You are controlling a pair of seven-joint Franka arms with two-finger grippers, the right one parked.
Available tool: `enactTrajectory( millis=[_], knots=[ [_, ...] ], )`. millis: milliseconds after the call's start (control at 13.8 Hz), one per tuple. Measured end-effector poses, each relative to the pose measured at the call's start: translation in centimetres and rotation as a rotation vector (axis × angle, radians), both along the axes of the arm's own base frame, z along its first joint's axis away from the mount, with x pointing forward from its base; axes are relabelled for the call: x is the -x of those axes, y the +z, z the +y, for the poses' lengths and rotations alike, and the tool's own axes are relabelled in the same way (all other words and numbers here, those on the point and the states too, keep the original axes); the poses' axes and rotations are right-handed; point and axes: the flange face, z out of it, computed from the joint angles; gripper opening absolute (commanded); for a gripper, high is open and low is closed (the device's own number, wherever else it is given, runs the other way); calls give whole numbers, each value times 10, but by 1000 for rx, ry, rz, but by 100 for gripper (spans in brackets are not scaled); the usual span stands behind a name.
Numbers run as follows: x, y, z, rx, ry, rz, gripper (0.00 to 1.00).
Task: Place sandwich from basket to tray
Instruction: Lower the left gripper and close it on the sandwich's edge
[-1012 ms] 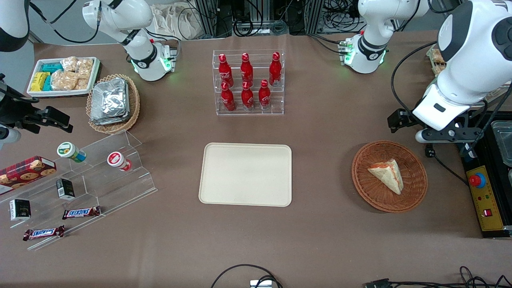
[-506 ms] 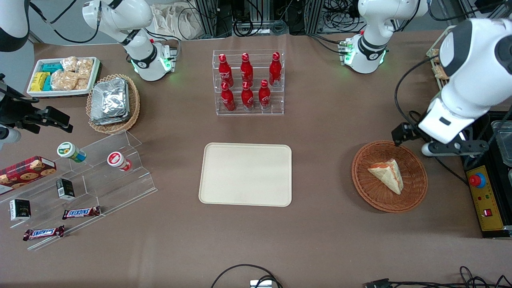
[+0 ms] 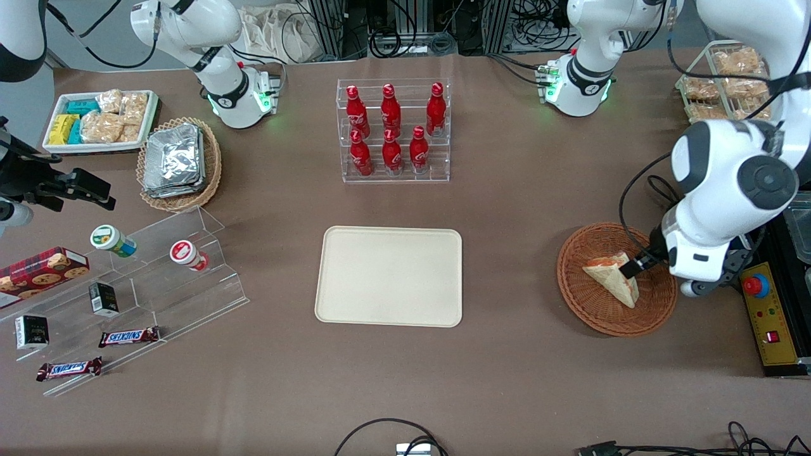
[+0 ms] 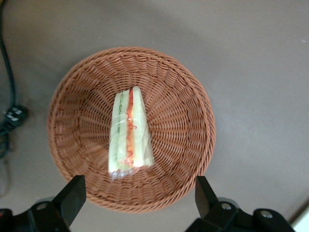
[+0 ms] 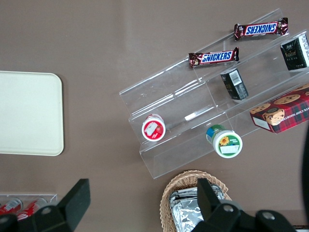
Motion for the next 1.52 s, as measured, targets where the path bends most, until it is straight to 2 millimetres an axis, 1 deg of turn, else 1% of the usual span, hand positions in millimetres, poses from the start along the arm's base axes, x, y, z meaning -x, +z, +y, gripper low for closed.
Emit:
enactTrajectory(
  millis=[145, 217, 434, 578, 723, 795, 867, 1084, 1157, 1373, 1446, 1518],
  knots=[
    [6, -38, 4, -1, 58, 13, 100],
    [12, -54, 6, -1, 70, 19, 100],
    [24, -88, 20, -3, 97, 16, 100],
    [29, -104, 25, -5, 108, 24, 100],
    [30, -112, 25, -5, 115, 32, 100],
    [29, -116, 25, -3, 119, 26, 97],
    [28, -121, 25, 0, 121, 20, 85],
    [28, -133, 24, 1, 121, 22, 9],
    [28, -135, 22, 1, 118, 23, 0],
    [25, -129, 18, 2, 47, 19, 0],
    [23, -122, 16, 1, 18, 29, 0],
    [21, -110, 13, -2, -5, 59, 0]
  ],
)
